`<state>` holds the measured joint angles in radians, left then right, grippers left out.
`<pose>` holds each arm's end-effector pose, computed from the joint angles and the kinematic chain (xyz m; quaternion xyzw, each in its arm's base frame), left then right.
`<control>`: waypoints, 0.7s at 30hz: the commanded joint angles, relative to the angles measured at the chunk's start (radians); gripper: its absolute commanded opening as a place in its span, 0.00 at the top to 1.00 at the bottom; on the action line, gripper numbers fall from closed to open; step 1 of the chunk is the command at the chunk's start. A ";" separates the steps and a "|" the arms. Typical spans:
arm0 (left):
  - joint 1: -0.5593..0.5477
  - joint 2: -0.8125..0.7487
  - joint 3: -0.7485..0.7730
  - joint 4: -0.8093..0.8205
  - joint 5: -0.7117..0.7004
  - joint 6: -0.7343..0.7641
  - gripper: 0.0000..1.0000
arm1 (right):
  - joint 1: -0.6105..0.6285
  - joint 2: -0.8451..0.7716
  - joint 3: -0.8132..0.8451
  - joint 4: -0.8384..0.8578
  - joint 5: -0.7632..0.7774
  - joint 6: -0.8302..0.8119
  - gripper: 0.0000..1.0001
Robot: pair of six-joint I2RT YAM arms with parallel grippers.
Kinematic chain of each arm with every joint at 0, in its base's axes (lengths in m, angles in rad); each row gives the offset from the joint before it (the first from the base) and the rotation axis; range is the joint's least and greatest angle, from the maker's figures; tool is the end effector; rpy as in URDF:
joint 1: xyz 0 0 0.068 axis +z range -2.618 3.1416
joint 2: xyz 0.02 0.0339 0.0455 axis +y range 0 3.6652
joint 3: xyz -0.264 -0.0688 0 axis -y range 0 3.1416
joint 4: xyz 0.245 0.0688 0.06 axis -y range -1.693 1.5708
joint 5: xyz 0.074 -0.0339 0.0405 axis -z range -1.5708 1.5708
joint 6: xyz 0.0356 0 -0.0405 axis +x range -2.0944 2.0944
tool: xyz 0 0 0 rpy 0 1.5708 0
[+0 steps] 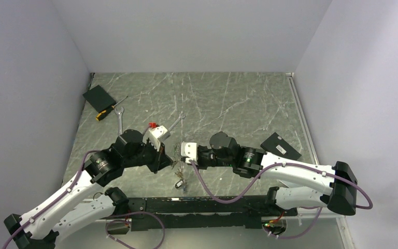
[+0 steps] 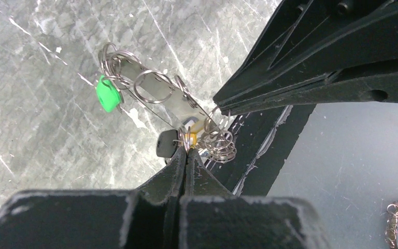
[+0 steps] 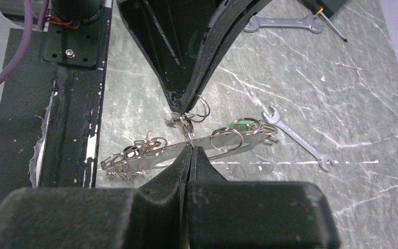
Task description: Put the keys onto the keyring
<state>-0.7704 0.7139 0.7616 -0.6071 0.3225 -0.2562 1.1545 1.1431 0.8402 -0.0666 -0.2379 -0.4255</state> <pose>0.1024 -0.1151 0.3008 0.2948 0.8153 -0.3571 0.3475 0.0989 0.2444 0.2987 -0.6291 0.5289 0.2915 0.4894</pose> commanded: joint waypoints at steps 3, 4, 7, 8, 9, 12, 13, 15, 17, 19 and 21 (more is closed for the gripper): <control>-0.003 -0.033 0.039 0.023 -0.032 0.019 1.00 | -0.001 -0.009 0.036 0.024 -0.135 0.020 1.00; -0.003 -0.034 0.039 0.024 -0.033 0.022 1.00 | -0.001 -0.005 0.041 0.015 -0.154 0.022 1.00; -0.004 -0.034 0.035 0.031 -0.016 0.033 1.00 | -0.001 0.003 0.046 0.008 -0.170 0.031 1.00; -0.004 -0.032 0.035 0.032 -0.009 0.039 1.00 | -0.001 0.004 0.049 0.009 -0.172 0.031 1.00; -0.003 -0.030 0.036 0.030 -0.004 0.046 1.00 | -0.001 0.006 0.048 0.013 -0.172 0.031 1.00; -0.004 -0.024 0.045 0.014 -0.007 0.080 1.00 | -0.001 0.013 0.058 0.014 -0.184 0.031 1.00; -0.004 -0.024 0.045 0.014 -0.003 0.094 1.00 | -0.001 0.017 0.062 0.016 -0.187 0.031 1.00; -0.004 -0.025 0.047 0.016 0.015 0.128 1.00 | -0.001 0.027 0.072 0.013 -0.183 0.032 1.00; -0.003 -0.031 0.047 0.021 0.029 0.159 1.00 | -0.002 0.037 0.084 0.011 -0.173 0.038 1.00; -0.004 -0.048 0.039 0.040 0.031 0.180 1.00 | -0.005 0.042 0.089 0.018 -0.161 0.046 1.00; -0.005 -0.076 0.024 0.070 0.045 0.207 1.00 | -0.011 0.050 0.099 0.022 -0.156 0.058 1.00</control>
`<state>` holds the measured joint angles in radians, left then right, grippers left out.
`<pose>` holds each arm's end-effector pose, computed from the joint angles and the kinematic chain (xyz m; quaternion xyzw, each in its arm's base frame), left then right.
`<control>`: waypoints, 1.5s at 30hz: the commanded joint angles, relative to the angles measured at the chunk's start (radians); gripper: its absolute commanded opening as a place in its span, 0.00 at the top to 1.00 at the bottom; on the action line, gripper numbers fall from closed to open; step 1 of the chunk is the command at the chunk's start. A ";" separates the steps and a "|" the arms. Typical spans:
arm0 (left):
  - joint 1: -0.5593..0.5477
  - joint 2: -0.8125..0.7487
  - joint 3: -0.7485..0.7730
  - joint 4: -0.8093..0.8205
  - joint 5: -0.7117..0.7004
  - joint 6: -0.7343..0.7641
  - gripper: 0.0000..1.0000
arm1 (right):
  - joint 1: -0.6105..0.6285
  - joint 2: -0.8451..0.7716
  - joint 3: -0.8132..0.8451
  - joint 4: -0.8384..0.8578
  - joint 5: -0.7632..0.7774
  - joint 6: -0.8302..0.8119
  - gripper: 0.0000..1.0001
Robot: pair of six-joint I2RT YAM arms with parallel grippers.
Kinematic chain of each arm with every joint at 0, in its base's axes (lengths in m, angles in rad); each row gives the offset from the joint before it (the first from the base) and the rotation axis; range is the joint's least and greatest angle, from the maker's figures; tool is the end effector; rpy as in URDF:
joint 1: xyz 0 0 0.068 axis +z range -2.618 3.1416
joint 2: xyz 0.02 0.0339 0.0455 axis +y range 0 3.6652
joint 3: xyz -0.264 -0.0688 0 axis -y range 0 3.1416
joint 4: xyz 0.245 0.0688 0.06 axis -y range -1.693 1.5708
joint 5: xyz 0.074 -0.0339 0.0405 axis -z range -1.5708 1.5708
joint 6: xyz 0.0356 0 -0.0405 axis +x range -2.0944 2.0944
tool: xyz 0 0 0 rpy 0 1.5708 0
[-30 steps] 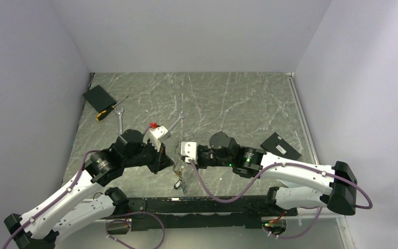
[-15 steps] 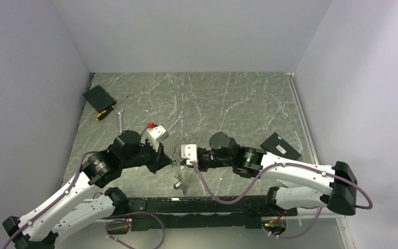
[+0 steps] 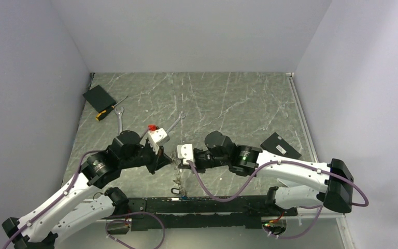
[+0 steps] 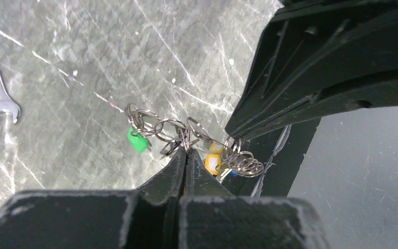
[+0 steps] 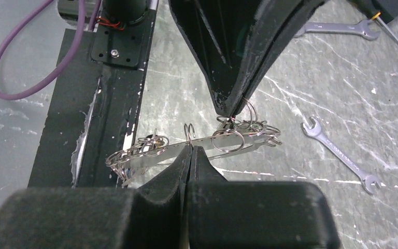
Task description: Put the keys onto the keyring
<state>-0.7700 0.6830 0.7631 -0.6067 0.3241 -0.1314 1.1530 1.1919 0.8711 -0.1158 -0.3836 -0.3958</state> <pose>0.0982 -0.1110 0.3054 0.3449 0.7869 -0.3403 0.3821 0.0977 0.2529 0.2932 -0.6522 0.5203 0.3443 0.4306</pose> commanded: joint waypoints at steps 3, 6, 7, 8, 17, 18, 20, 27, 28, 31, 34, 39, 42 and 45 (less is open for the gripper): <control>-0.005 -0.088 -0.018 0.124 0.002 0.106 1.00 | -0.029 0.011 0.083 0.078 -0.002 0.053 1.00; -0.005 -0.123 -0.062 0.183 -0.040 0.119 1.00 | -0.057 0.019 0.095 0.087 0.007 0.081 1.00; -0.005 -0.128 -0.072 0.195 -0.044 0.148 1.00 | -0.063 0.022 0.101 0.086 0.006 0.082 1.00; -0.005 -0.126 -0.078 0.209 -0.049 0.164 1.00 | -0.068 0.025 0.109 0.084 0.001 0.084 1.00; -0.005 -0.110 -0.111 0.277 0.004 0.351 1.00 | -0.089 0.043 0.163 0.032 -0.073 0.057 1.00; -0.005 -0.110 -0.115 0.284 0.015 0.366 1.00 | -0.095 0.048 0.166 0.028 -0.079 0.057 1.00; -0.005 -0.101 -0.114 0.290 0.023 0.389 1.00 | -0.100 0.054 0.170 0.024 -0.093 0.059 1.00; -0.005 -0.099 -0.114 0.285 0.039 0.425 1.00 | -0.116 0.058 0.164 0.025 -0.109 0.065 1.00; -0.006 -0.105 -0.114 0.284 0.039 0.427 1.00 | -0.120 0.056 0.159 0.028 -0.104 0.068 1.00; -0.006 -0.112 -0.108 0.266 0.036 0.441 1.00 | -0.130 0.049 0.154 0.029 -0.094 0.072 1.00; -0.005 -0.102 -0.101 0.244 0.039 0.463 1.00 | -0.140 0.041 0.151 0.031 -0.084 0.072 1.00; -0.011 -0.064 -0.092 0.230 0.075 0.479 1.00 | -0.146 0.044 0.149 0.026 -0.081 0.072 1.00; -0.021 -0.054 -0.093 0.227 0.072 0.488 1.00 | -0.147 0.046 0.149 0.026 -0.085 0.073 1.00; -0.028 -0.060 -0.100 0.237 0.066 0.489 1.00 | -0.148 0.053 0.153 0.027 -0.096 0.077 1.00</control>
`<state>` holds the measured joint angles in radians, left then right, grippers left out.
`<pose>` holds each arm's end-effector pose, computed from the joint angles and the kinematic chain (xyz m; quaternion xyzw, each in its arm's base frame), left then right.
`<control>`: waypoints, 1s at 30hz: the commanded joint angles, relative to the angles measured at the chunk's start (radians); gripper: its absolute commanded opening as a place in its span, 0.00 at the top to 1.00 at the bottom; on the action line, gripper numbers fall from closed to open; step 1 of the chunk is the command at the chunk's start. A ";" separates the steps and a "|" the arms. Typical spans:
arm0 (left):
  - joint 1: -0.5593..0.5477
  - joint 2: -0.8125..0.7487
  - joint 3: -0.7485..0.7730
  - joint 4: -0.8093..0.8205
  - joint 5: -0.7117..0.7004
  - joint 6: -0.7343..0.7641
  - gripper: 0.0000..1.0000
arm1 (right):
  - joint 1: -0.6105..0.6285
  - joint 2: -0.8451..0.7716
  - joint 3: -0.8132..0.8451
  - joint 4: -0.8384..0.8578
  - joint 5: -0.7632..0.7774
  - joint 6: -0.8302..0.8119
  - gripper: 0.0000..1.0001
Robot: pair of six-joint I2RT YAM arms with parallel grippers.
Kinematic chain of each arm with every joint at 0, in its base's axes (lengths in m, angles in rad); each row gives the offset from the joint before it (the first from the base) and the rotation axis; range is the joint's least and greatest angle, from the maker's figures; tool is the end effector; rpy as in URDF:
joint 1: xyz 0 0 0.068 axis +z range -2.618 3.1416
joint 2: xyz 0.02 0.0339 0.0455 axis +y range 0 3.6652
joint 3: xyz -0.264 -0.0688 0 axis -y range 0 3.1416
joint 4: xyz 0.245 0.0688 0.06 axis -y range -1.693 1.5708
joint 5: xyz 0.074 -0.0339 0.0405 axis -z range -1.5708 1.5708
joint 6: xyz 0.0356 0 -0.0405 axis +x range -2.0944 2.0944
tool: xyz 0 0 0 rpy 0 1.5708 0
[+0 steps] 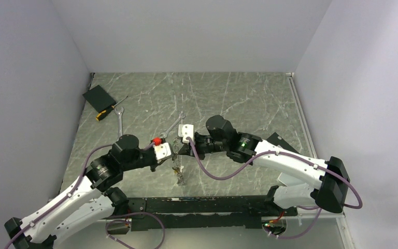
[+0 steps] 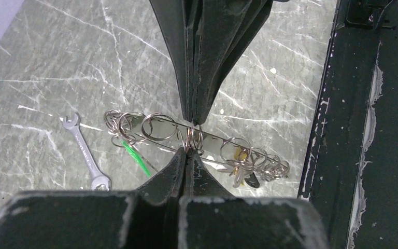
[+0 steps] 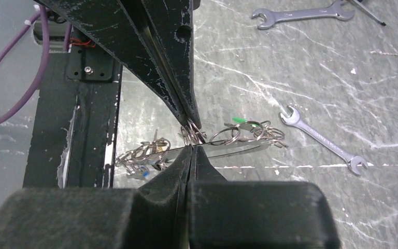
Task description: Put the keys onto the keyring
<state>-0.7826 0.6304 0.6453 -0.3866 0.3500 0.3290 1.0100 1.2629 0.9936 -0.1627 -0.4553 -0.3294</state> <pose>0.0984 -0.1151 0.2937 0.5124 0.6388 -0.2650 0.5091 0.1401 0.2525 0.3134 -0.6047 0.5677 0.3545 0.4317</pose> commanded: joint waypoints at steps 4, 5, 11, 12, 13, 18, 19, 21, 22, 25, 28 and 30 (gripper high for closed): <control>-0.020 -0.017 0.017 0.027 0.044 0.026 1.00 | -0.005 -0.008 0.034 0.075 -0.032 0.012 1.00; -0.020 -0.018 0.017 0.029 0.041 0.025 1.00 | -0.005 -0.007 0.036 0.075 -0.035 0.013 1.00; -0.020 -0.026 0.012 0.033 0.043 0.026 1.00 | -0.005 0.005 0.032 0.072 -0.034 0.014 1.00; -0.020 -0.027 0.011 0.034 0.041 0.024 1.00 | -0.005 0.006 0.031 0.070 -0.029 0.012 1.00; -0.020 -0.026 0.011 0.034 0.041 0.024 1.00 | -0.005 0.012 0.033 0.067 -0.022 0.008 1.00; -0.019 -0.025 0.013 0.032 0.051 0.022 1.00 | -0.005 0.032 0.045 0.057 -0.008 0.001 1.00; -0.019 -0.025 0.013 0.031 0.053 0.022 1.00 | -0.004 0.034 0.046 0.056 -0.005 -0.001 1.00; -0.019 -0.023 0.011 0.030 0.056 0.021 1.00 | -0.004 0.035 0.048 0.055 -0.001 -0.005 1.00; -0.020 -0.022 0.012 0.029 0.057 0.020 1.00 | -0.004 0.032 0.047 0.058 0.002 -0.005 1.00; -0.019 -0.024 0.010 0.029 0.055 0.018 1.00 | -0.004 0.021 0.042 0.067 0.011 -0.005 1.00; -0.019 -0.025 0.008 0.029 0.057 0.016 1.00 | -0.004 0.013 0.042 0.068 0.016 -0.007 1.00; -0.021 -0.023 0.007 0.030 0.050 0.015 1.00 | -0.004 0.006 0.044 0.064 0.018 -0.010 1.00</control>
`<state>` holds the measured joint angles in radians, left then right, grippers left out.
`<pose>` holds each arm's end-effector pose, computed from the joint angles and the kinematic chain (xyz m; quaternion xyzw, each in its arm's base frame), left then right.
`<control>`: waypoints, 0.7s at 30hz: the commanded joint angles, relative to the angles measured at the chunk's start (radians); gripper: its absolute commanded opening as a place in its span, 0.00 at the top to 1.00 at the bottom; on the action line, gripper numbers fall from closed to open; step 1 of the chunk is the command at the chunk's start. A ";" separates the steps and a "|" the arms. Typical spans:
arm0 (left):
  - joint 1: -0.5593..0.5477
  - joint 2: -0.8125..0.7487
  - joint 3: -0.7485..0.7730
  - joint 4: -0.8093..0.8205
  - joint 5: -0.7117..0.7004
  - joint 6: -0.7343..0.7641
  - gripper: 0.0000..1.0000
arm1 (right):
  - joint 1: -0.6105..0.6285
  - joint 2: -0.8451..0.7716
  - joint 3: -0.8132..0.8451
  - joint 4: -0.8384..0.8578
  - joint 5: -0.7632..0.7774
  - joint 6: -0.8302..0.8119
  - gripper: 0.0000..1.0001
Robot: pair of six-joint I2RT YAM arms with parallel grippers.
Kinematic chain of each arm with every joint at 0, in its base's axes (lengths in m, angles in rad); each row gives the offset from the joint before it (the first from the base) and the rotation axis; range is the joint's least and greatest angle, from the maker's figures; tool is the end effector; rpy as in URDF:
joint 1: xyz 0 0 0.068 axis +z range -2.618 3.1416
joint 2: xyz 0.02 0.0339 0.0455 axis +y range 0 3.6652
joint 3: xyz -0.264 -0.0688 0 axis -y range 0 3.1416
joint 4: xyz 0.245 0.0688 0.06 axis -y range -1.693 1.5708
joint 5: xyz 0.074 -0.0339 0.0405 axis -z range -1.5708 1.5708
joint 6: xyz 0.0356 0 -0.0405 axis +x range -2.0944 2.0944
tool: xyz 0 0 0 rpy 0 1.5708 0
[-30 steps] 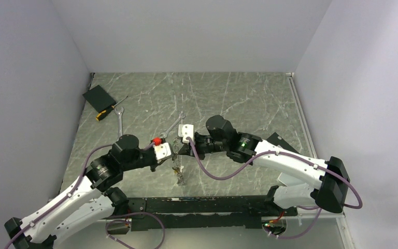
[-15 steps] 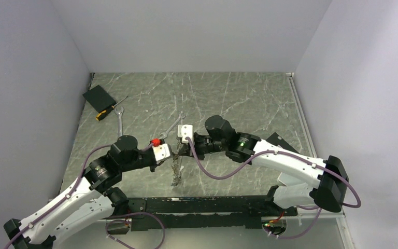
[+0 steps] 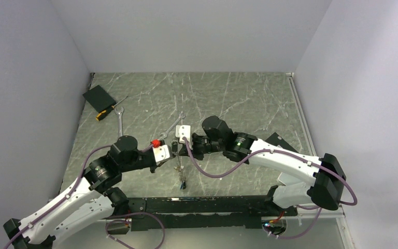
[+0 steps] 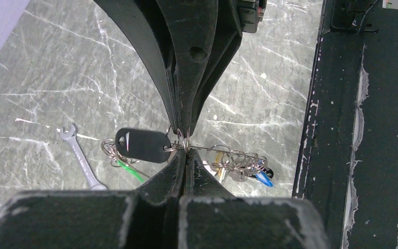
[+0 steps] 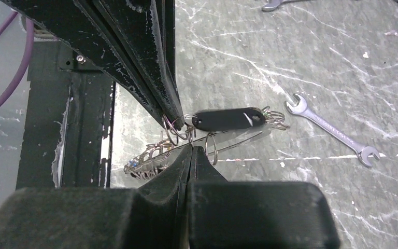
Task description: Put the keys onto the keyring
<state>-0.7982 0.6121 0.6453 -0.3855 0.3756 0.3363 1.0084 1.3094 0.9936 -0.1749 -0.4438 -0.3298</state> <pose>0.0935 -0.1146 0.2963 0.5230 0.6221 -0.2777 0.5122 0.1454 0.2593 0.2995 -0.6077 0.5861 0.3449 0.4101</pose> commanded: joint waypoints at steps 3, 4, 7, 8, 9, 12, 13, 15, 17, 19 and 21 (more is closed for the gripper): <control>-0.005 -0.010 0.009 0.034 0.006 0.008 1.00 | -0.002 -0.045 0.048 0.062 0.002 -0.017 1.00; -0.005 -0.014 0.008 0.037 -0.007 0.006 1.00 | -0.002 -0.047 0.048 0.057 -0.006 -0.020 1.00; -0.006 -0.024 0.006 0.042 -0.043 0.011 1.00 | 0.003 -0.058 0.034 0.030 -0.033 -0.049 1.00; -0.005 -0.026 0.004 0.043 -0.051 0.012 1.00 | 0.005 -0.065 0.025 0.024 -0.044 -0.060 1.00; -0.005 -0.027 0.003 0.045 -0.060 0.012 1.00 | 0.009 -0.074 0.017 0.017 -0.052 -0.073 1.00; -0.005 -0.029 0.002 0.047 -0.079 0.010 1.00 | 0.015 -0.088 0.009 -0.017 -0.070 -0.102 1.00; -0.005 -0.029 0.002 0.047 -0.079 0.010 1.00 | 0.015 -0.089 0.013 -0.028 -0.077 -0.108 1.00; -0.006 -0.028 -0.001 0.053 -0.069 0.008 1.00 | 0.019 -0.085 0.017 -0.031 -0.077 -0.109 1.00; -0.005 -0.025 -0.001 0.058 -0.053 0.002 1.00 | 0.020 -0.076 0.026 -0.028 -0.085 -0.104 1.00; -0.004 -0.026 -0.001 0.062 -0.036 -0.001 1.00 | 0.021 -0.067 0.035 -0.024 -0.093 -0.098 1.00; -0.005 -0.029 -0.004 0.066 -0.024 -0.003 1.00 | 0.021 -0.063 0.040 -0.024 -0.094 -0.097 1.00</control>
<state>-0.8001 0.5907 0.6434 -0.3740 0.3183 0.3351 1.0252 1.2514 0.9928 -0.2428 -0.4923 -0.4118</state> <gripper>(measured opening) 0.012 0.009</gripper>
